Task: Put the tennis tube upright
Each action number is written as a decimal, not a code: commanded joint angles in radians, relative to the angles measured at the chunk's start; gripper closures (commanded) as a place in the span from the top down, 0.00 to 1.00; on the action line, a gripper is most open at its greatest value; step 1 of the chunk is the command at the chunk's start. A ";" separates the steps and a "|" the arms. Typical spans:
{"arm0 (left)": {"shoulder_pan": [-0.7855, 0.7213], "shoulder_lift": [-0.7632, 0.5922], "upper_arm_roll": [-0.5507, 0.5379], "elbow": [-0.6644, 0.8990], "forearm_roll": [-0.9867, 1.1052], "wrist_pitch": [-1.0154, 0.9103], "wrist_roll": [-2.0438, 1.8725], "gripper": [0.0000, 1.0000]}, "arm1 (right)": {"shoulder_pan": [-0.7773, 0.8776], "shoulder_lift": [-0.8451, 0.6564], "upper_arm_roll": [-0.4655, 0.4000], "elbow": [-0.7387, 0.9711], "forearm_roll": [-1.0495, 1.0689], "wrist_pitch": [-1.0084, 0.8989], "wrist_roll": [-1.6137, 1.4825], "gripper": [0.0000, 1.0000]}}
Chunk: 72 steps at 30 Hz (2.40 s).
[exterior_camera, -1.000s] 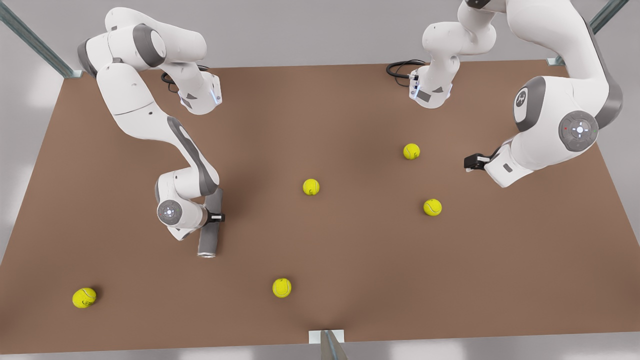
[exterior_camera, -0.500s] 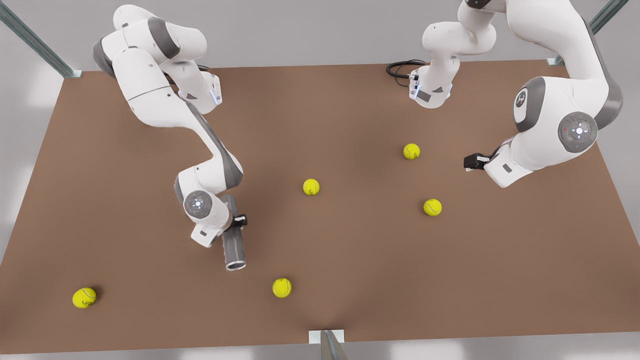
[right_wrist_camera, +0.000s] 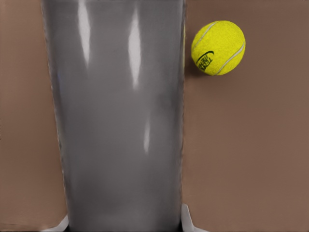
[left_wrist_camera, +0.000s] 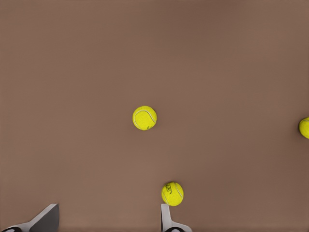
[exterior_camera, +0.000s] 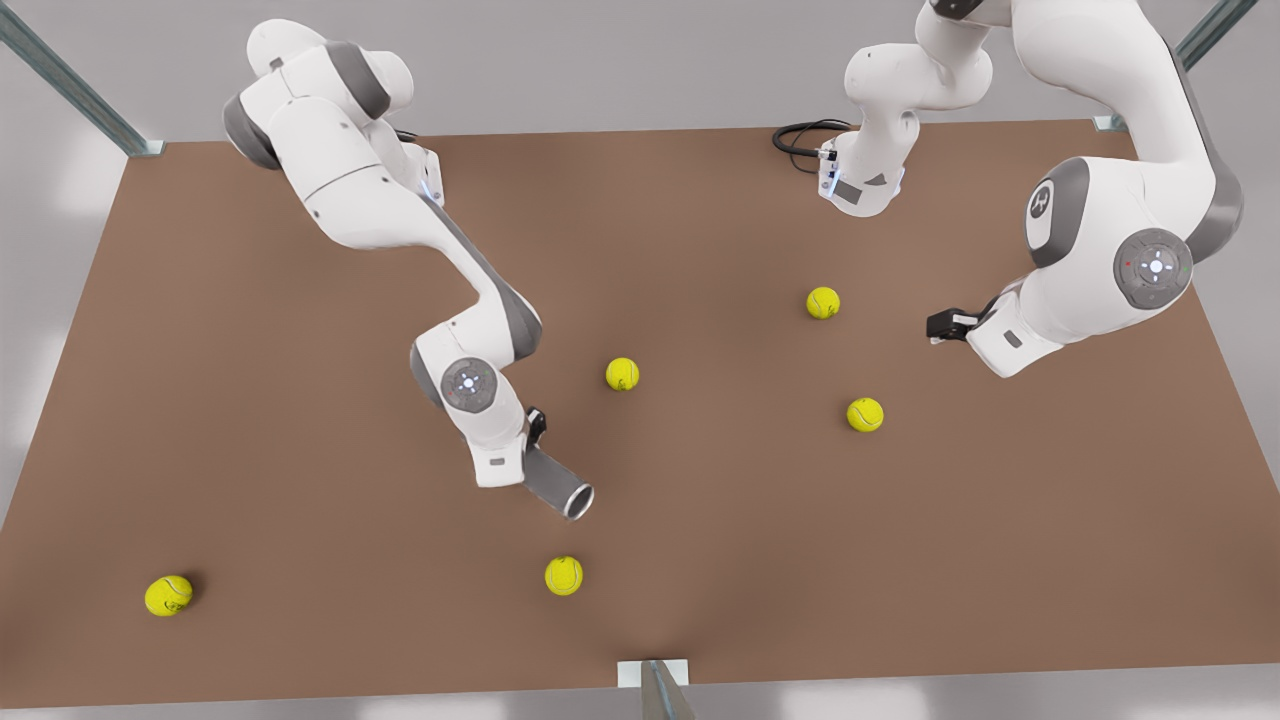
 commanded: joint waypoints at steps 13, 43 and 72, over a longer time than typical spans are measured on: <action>0.000 0.009 0.000 0.001 0.000 0.000 0.000 1.00 | 0.153 0.166 -0.006 0.198 -0.130 0.053 -0.343 0.70; 0.029 0.205 0.003 0.010 -0.316 0.274 -0.017 1.00 | 0.135 -0.306 -0.259 0.027 0.120 -0.313 -0.081 1.00; -0.041 0.808 -0.103 0.013 -1.351 0.497 0.729 1.00 | -0.115 -0.549 -0.262 -0.041 0.073 -0.571 0.353 1.00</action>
